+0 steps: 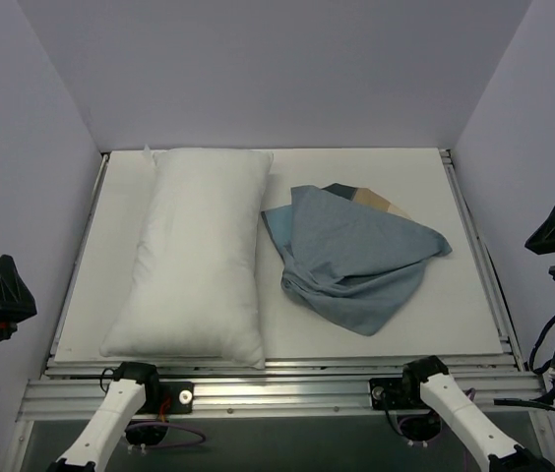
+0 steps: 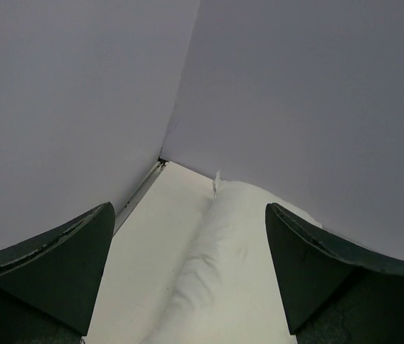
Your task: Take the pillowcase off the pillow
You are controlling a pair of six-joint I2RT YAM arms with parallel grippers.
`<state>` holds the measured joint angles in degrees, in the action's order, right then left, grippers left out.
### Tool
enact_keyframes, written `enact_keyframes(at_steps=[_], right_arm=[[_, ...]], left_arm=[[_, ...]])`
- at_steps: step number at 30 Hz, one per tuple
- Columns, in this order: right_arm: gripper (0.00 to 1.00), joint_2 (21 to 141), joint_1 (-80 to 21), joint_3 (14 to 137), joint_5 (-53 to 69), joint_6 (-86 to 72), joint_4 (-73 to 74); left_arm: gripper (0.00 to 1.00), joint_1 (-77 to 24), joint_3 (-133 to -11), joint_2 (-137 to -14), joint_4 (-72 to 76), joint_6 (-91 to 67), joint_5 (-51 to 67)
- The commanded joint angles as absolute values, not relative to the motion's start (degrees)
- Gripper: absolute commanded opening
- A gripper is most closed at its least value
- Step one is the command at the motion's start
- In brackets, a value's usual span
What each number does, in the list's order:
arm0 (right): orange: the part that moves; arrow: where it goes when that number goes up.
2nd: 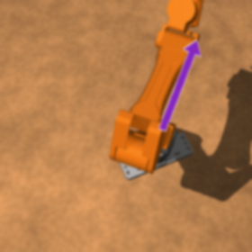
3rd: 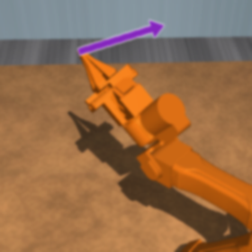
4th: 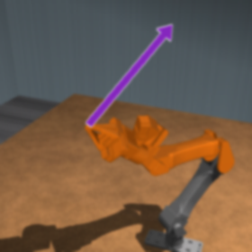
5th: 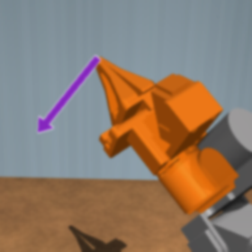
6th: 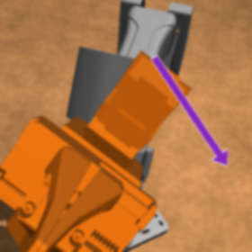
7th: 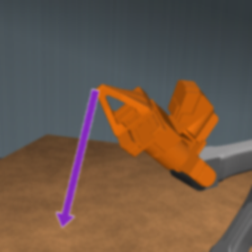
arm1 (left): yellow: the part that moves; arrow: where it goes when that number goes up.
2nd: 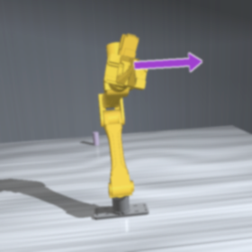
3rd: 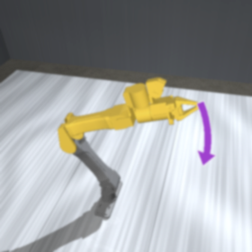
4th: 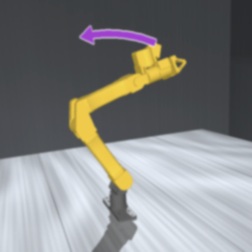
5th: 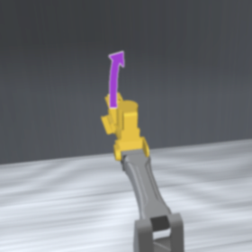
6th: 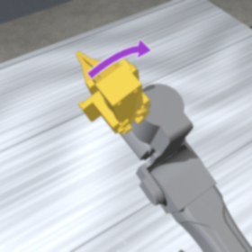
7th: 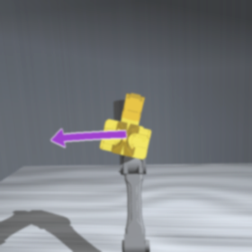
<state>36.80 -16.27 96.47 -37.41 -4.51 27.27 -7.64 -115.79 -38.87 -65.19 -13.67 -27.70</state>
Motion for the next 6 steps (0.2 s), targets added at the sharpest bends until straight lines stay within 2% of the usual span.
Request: enact_keyframes(at_steps=[1,6], right_arm=[[1.00,36.65,-17.40,95.19,-38.49,-1.50,25.23],[1.00,36.12,-18.37,94.57,-39.02,-1.58,25.49]], left_arm=[[0.94,-8.17,-114.79,-39.03,-66.09,-12.22,-29.79],[0.94,-8.52,-113.29,-38.23,-65.57,-12.04,-30.32]])
